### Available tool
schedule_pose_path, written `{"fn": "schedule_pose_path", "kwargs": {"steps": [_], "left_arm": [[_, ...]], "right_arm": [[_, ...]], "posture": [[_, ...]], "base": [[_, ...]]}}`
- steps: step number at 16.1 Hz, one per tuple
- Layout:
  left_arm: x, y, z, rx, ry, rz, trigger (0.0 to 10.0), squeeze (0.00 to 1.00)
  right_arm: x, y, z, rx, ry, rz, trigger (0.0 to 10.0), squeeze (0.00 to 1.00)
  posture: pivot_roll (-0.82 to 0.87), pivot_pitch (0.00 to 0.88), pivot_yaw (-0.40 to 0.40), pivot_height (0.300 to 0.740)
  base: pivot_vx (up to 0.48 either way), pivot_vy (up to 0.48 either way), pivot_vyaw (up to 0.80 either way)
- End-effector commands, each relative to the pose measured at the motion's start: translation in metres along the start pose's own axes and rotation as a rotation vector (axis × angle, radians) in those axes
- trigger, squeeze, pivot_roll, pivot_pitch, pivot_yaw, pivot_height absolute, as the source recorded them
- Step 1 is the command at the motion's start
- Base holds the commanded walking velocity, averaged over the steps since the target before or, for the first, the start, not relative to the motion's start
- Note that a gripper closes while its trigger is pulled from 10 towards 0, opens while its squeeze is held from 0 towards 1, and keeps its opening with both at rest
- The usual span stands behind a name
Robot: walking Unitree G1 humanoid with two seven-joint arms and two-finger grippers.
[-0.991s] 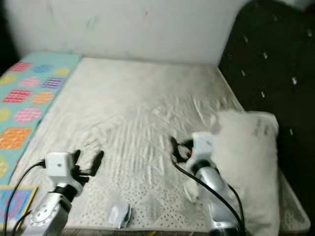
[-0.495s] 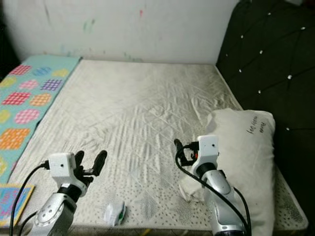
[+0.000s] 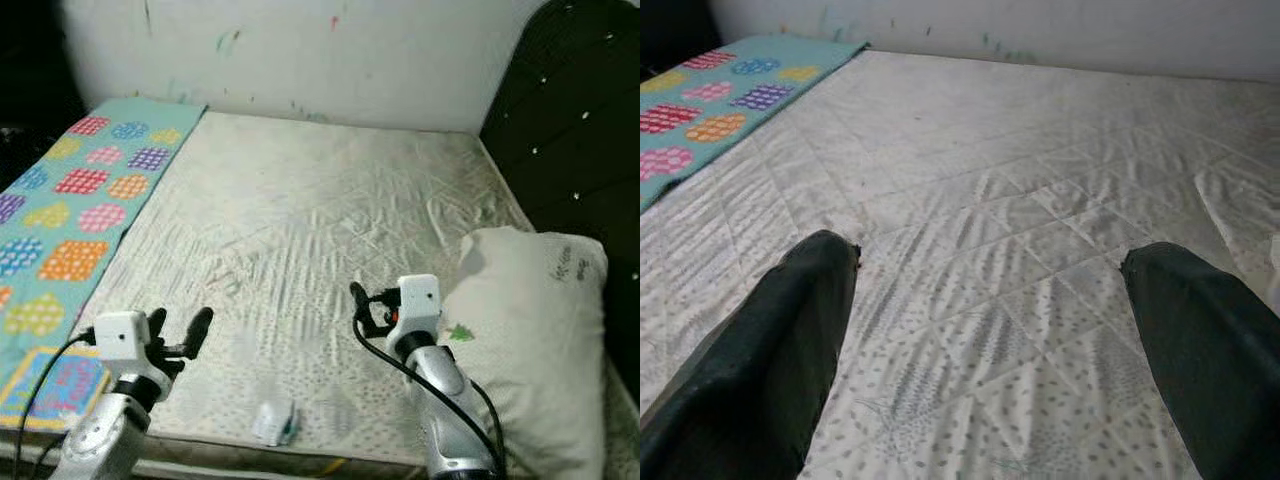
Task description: Clean up the room
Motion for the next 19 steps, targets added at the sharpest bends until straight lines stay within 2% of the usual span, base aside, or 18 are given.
{"fn": "schedule_pose_path", "kwargs": {"steps": [1,8,15,19], "left_arm": [[-0.0034,0.0015,-0.0002,-0.002,-0.015,-0.005,10.0,0.00],[-0.0034,0.0010,-0.0012,0.003,-0.014,-0.009,10.0,0.00],[-0.0023,0.0014,-0.0002,0.005,-0.006,-0.004,10.0,0.00],[-0.0004,0.0025,0.0008,-0.003,0.018,0.004,10.0,0.00]], "right_arm": [[-0.0005,0.0047,-0.0005,-0.016,-0.001,-0.009,10.0,0.00],[-0.0002,0.0040,-0.0010,-0.013,0.001,-0.009,10.0,0.00],[-0.0010,0.0031,0.0010,0.002,-0.025,-0.047,10.0,0.00],[0.0083,0.0055,0.0030,-0.005,0.040,-0.062,10.0,0.00]], "posture": [[-0.12,0.025,-0.040,0.740],[-0.11,0.031,-0.041,0.740],[-0.11,0.030,-0.038,0.740],[-0.11,0.025,-0.043,0.740]], "base": [[0.000,0.439,0.00],[0.000,0.327,0.00],[0.000,0.000,0.00],[0.000,0.000,0.00]]}}
Point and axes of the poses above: a point about 5 cm out from each wrist's last joint towards the gripper, its own z axis pointing out of the wrist towards the gripper, its own y axis along the axis of the wrist's last joint, x = y × z, the point moved 1 cm from there along z, pointing out of the wrist towards the gripper, and after that the axes turned 10 degrees about z, right-handed, at the moved point
